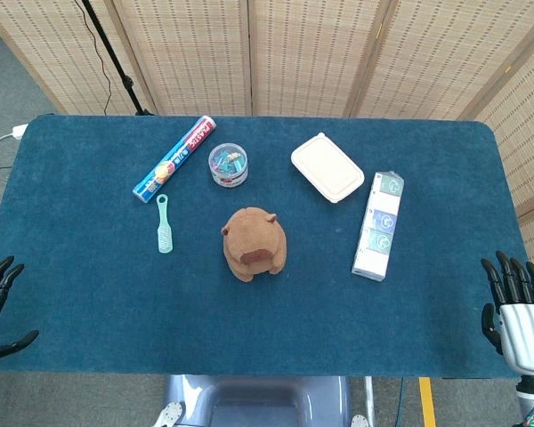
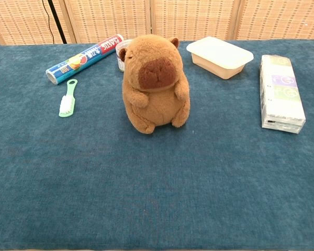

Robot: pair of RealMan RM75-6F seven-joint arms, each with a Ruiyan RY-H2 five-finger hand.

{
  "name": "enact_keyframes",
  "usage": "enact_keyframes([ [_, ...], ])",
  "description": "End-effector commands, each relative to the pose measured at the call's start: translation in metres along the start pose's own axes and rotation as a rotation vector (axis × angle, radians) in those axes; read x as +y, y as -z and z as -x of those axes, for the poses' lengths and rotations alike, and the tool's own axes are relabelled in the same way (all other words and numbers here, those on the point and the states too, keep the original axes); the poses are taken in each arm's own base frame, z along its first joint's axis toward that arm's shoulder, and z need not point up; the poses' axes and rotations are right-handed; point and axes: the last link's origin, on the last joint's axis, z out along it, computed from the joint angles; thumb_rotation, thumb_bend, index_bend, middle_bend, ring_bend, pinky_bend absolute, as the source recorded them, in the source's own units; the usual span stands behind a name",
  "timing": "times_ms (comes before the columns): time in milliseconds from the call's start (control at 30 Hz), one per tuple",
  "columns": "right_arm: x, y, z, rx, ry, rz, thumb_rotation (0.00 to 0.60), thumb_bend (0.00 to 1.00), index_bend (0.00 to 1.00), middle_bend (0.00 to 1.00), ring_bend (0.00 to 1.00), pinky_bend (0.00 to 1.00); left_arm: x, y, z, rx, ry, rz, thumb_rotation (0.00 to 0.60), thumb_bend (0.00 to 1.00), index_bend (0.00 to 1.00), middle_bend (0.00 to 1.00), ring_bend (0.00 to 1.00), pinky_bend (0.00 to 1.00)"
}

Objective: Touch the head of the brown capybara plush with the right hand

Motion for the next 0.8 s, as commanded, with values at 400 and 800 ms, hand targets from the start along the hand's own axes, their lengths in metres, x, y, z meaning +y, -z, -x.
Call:
enact_keyframes([
  [400,0.000,0.000,0.001,-0.005,0.002,-0.003,0.600,0.74,0.00,0.00,0.00,0.00,0.002,0.003,0.001,0.001,-0.001,0.009,0.600,0.00,0.00,0.00,0.00,0.00],
  [800,-0.018,-0.041,0.002,-0.007,-0.096,-0.033,0.359,0.01,0.01,0.00,0.00,0.00,0.004,0.003,0.002,0.005,-0.001,0.000,0.600,0.00,0.00,0.00,0.00,0.00],
])
